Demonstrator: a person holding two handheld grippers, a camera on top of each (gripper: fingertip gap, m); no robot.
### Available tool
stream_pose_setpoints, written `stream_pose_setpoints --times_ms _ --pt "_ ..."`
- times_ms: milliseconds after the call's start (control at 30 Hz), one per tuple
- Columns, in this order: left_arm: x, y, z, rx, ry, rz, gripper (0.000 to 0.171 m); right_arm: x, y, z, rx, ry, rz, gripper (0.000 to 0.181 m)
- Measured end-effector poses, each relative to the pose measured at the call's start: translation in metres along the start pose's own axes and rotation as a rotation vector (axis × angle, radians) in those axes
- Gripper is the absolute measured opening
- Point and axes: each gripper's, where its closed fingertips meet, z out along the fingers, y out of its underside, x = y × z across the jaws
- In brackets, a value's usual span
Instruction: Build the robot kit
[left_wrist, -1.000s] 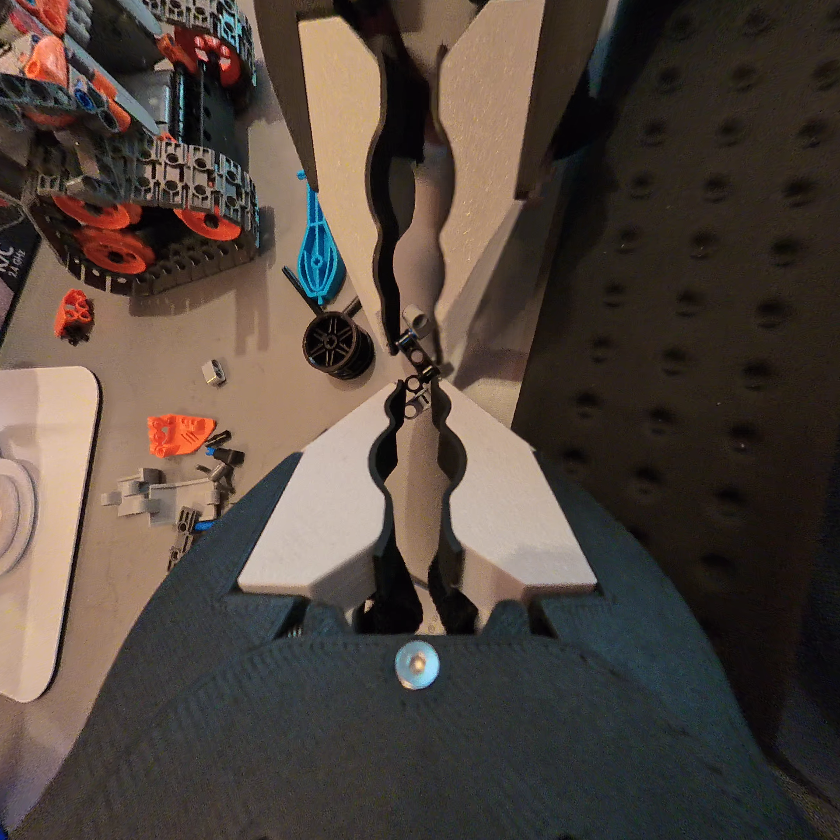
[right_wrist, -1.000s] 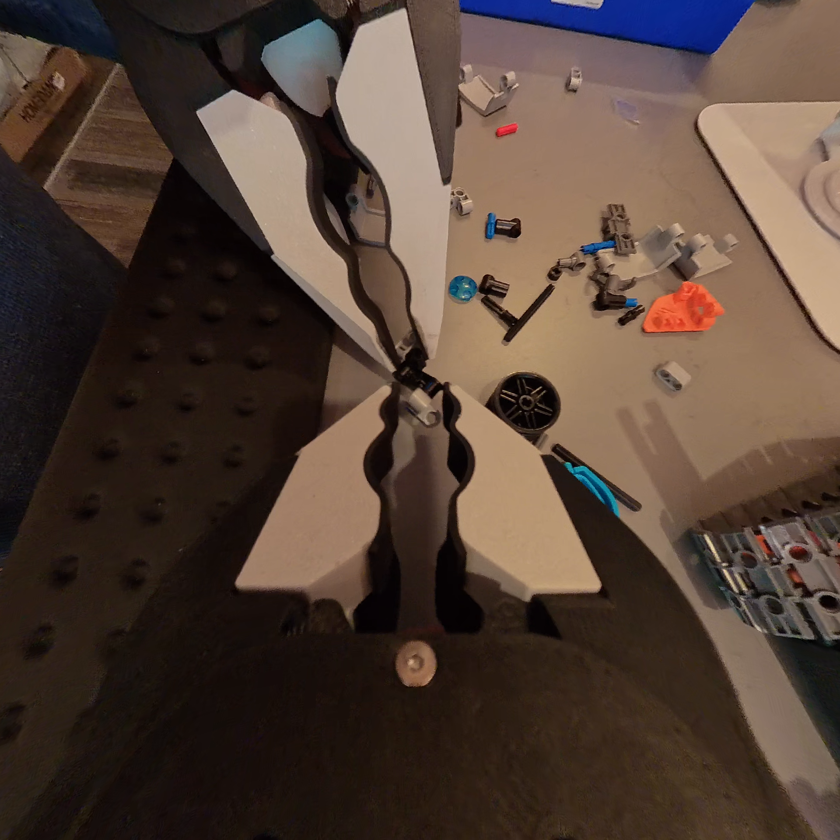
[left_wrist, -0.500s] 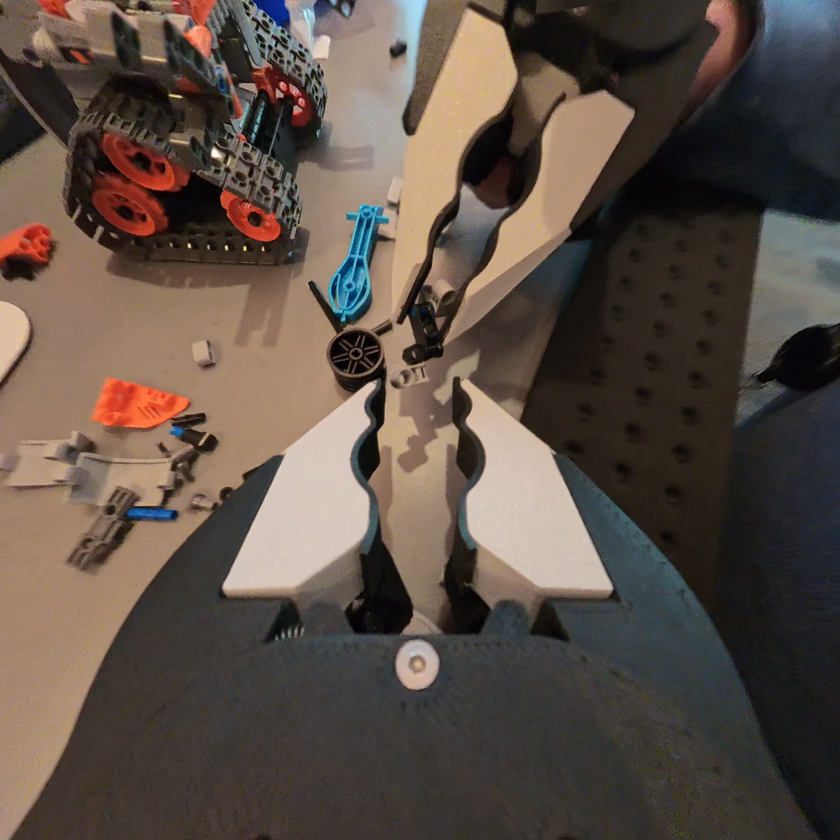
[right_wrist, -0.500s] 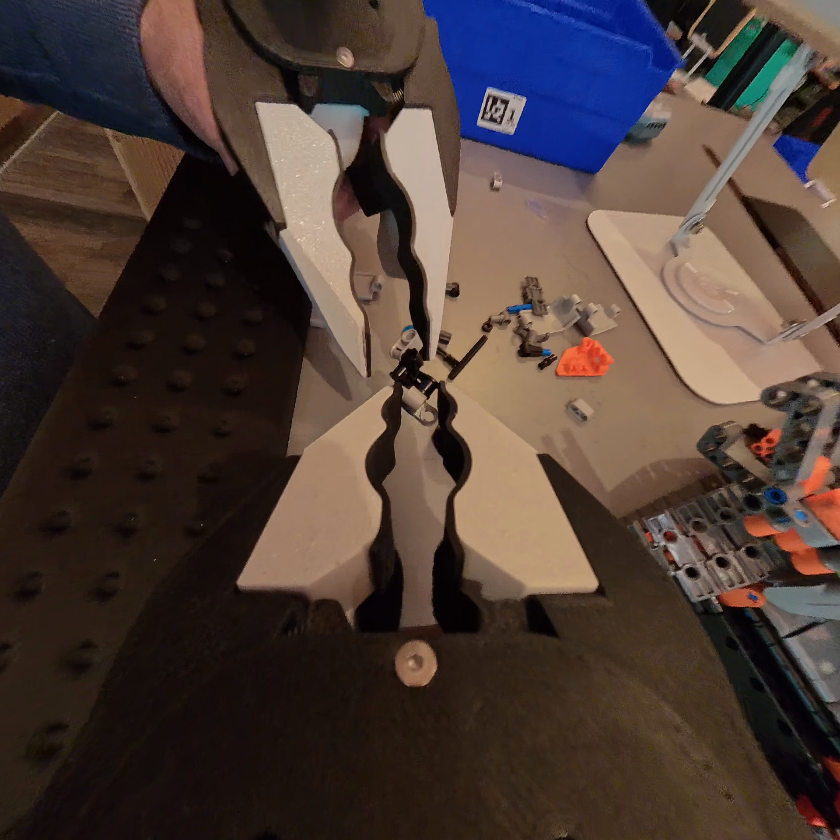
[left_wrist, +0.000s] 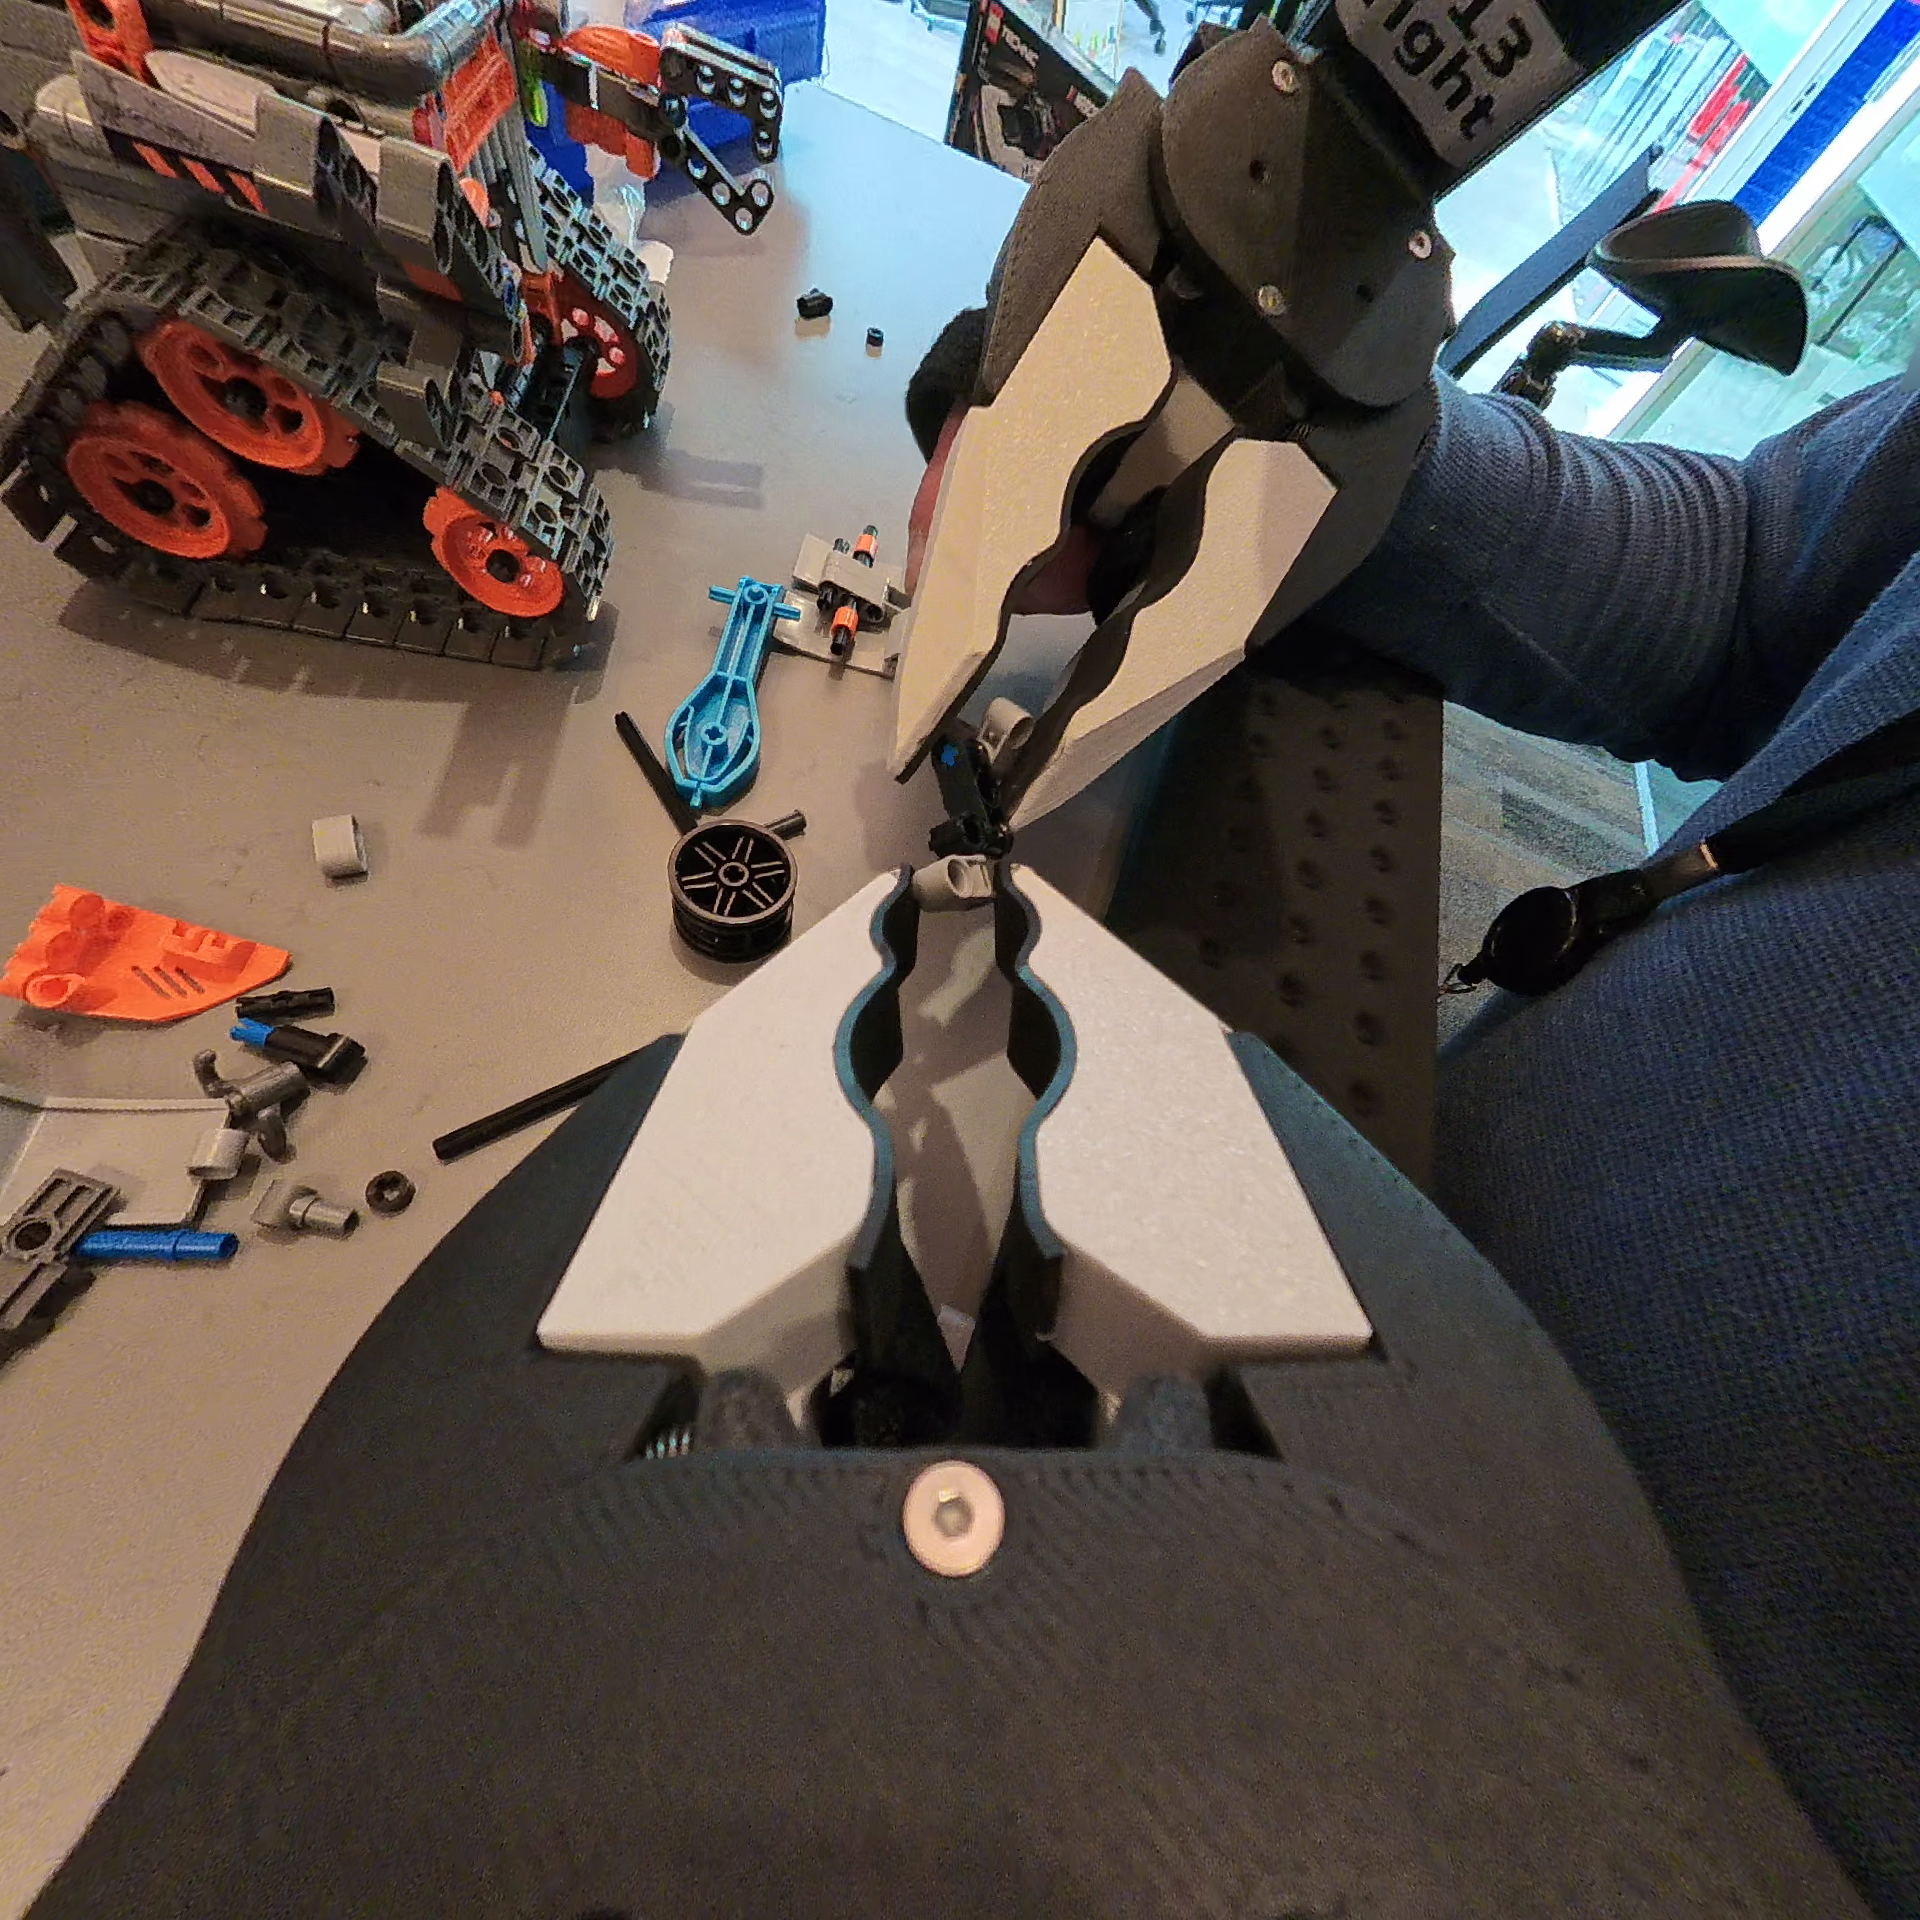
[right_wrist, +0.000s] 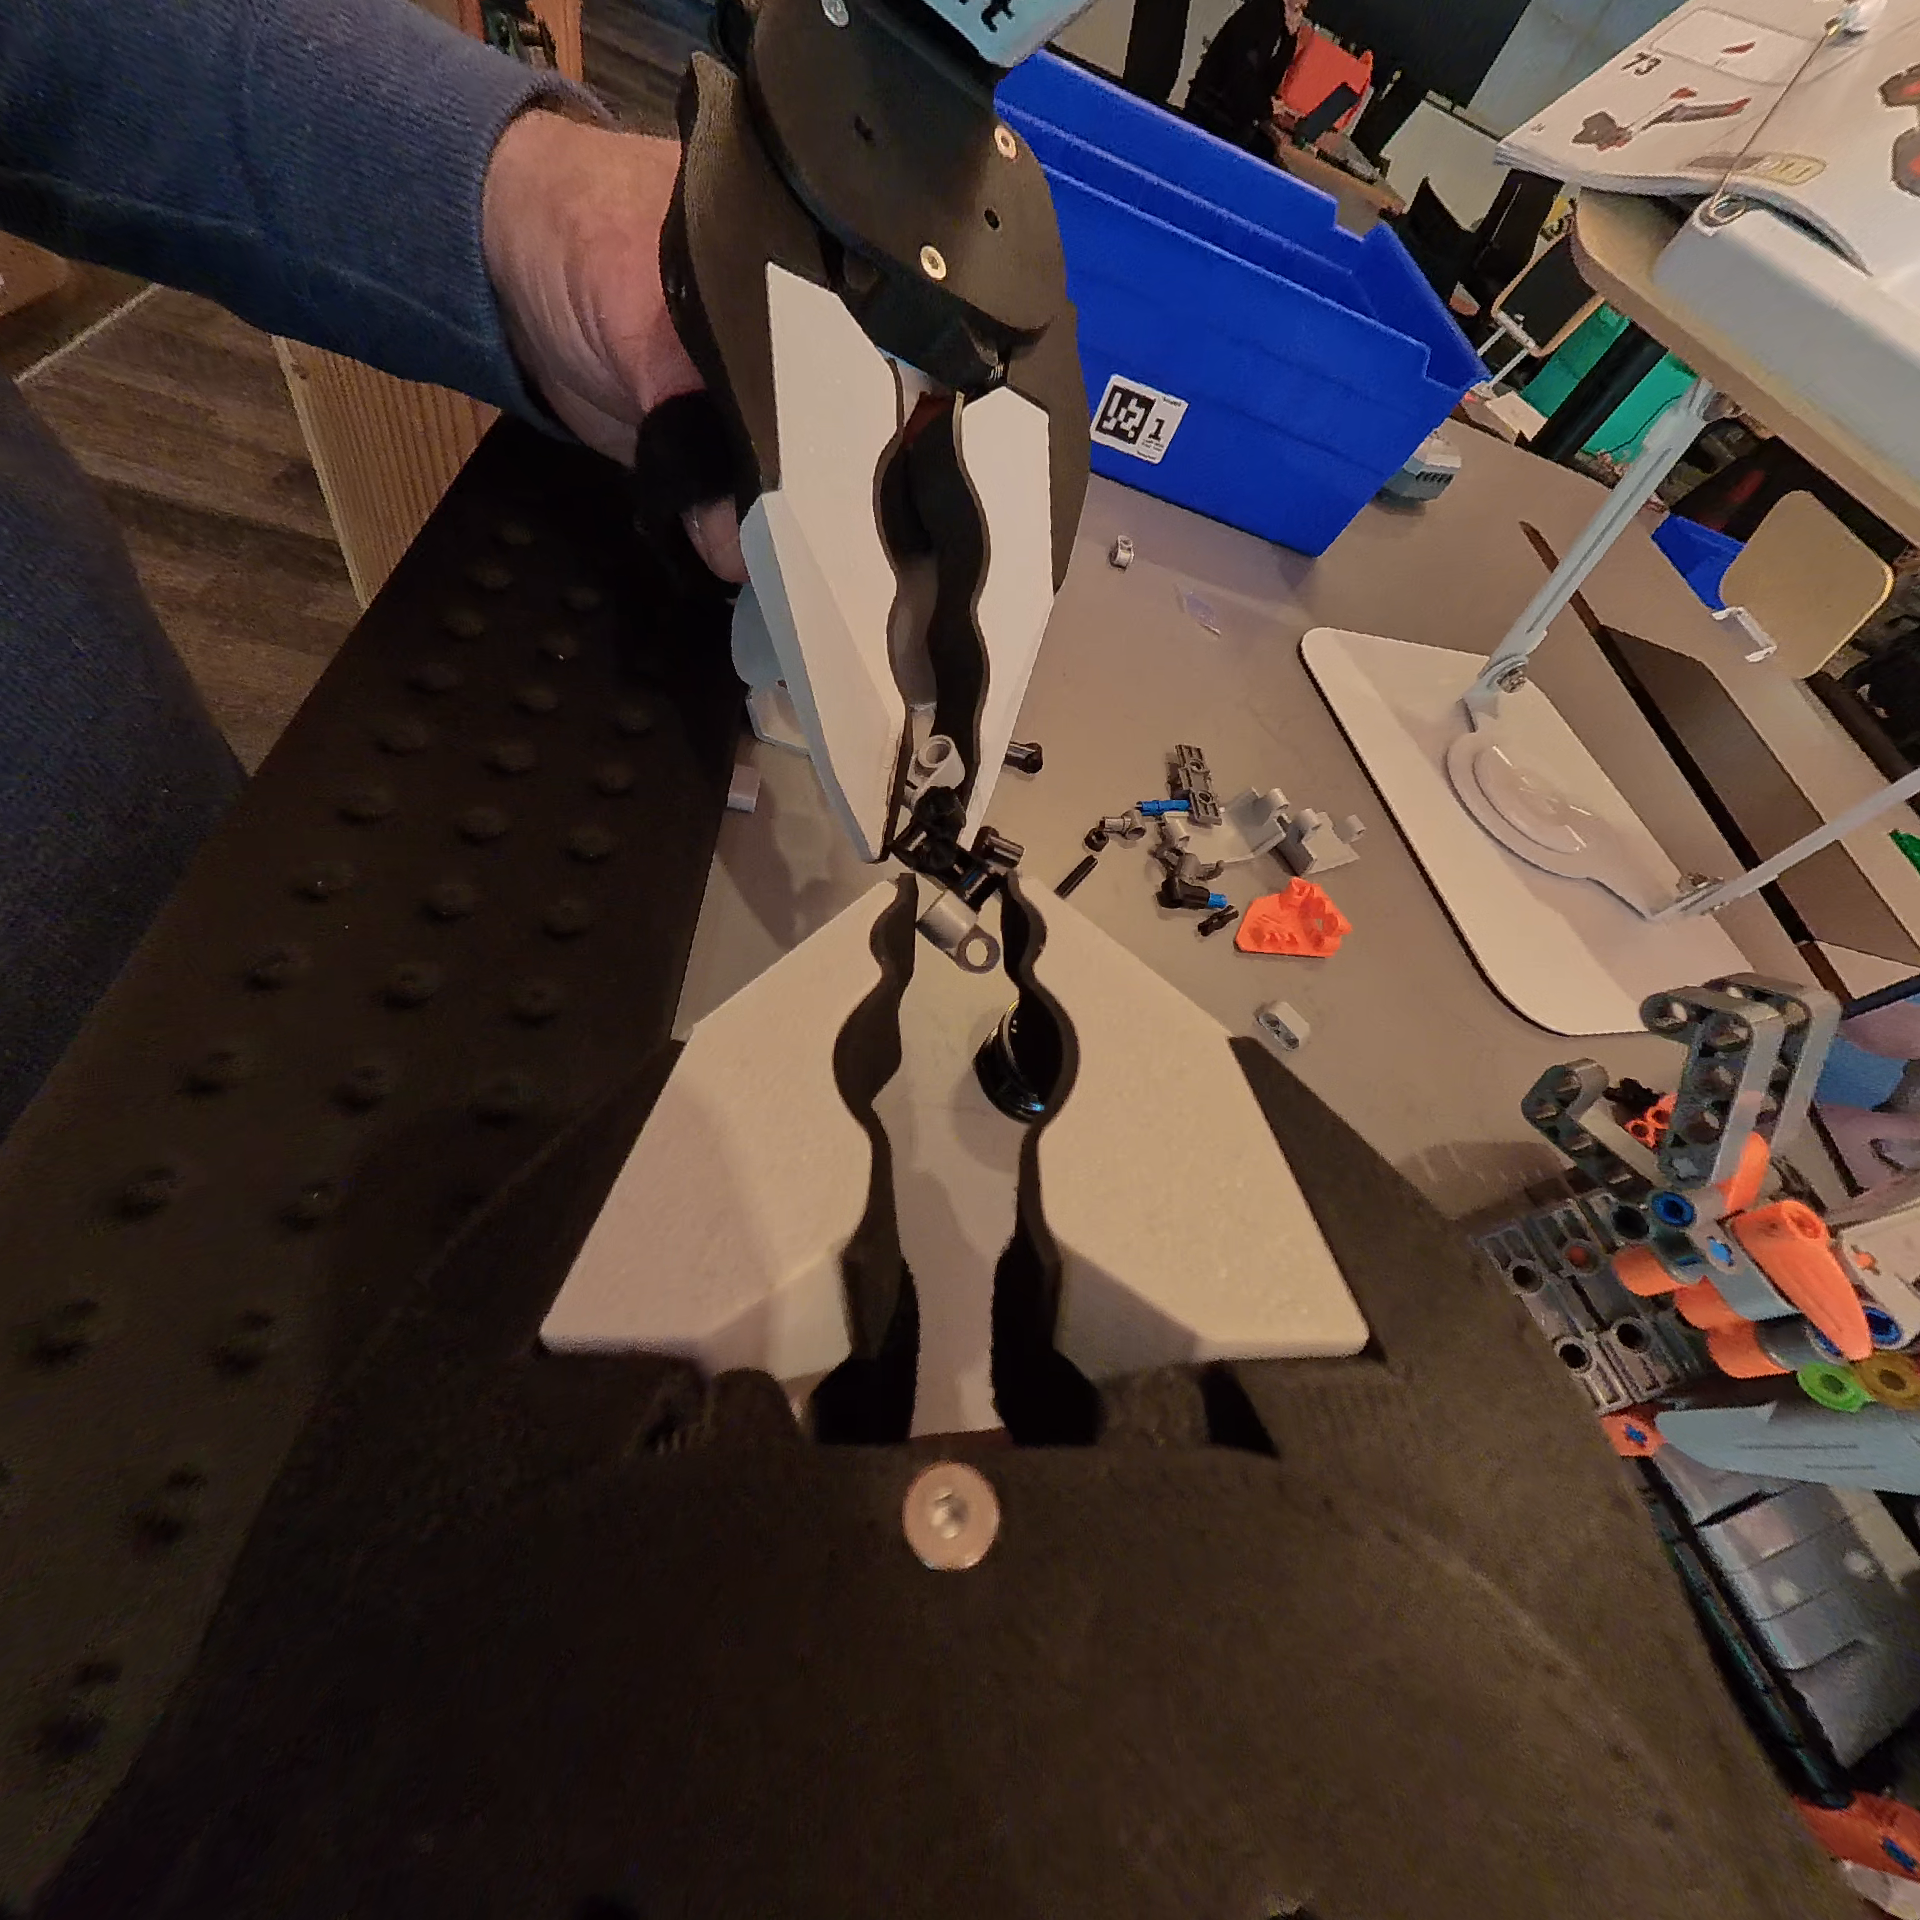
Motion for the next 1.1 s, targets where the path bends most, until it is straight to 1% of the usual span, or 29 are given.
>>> stream_pose_setpoints --times_ms 100,300,400,600,733,767,867,933,1100 --pt "0.0 0.0 -0.001 0.001 -0.014 0.018 0.012 -0.001 0.001 0.001 -0.005 0.001 -0.002 0.014" --pt "-0.005 0.007 -0.003 -0.044 -0.059 0.068 0.012 -0.004 0.008 0.004 -0.04 -0.019 0.0 0.013" --pt "-0.008 0.014 -0.003 -0.099 -0.099 0.127 0.012 -0.006 0.011 0.005 -0.056 -0.025 -0.013 0.013" --pt "-0.01 0.02 -0.001 -0.157 -0.13 0.212 0.013 -0.01 0.018 0.007 -0.096 -0.054 -0.007 0.013" --pt "-0.01 0.014 -0.001 -0.119 -0.101 0.165 0.013 -0.006 0.015 0.005 -0.08 -0.036 -0.012 0.012" --pt "-0.009 0.012 -0.002 -0.099 -0.083 0.137 0.013 -0.005 0.013 0.004 -0.072 -0.025 -0.018 0.012" --pt "-0.007 0.002 -0.005 -0.009 0.004 -0.008 0.02 0.001 0.007 0.001 -0.038 0.011 -0.03 0.012" --pt "-0.006 -0.005 -0.008 0.037 0.037 -0.051 0.022 0.002 0.0 -0.002 0.0 0.022 -0.039 0.012" --pt "0.002 -0.016 -0.008 0.097 0.127 -0.122 0.008 0.002 -0.002 -0.001 -0.001 0.048 -0.106 0.012"
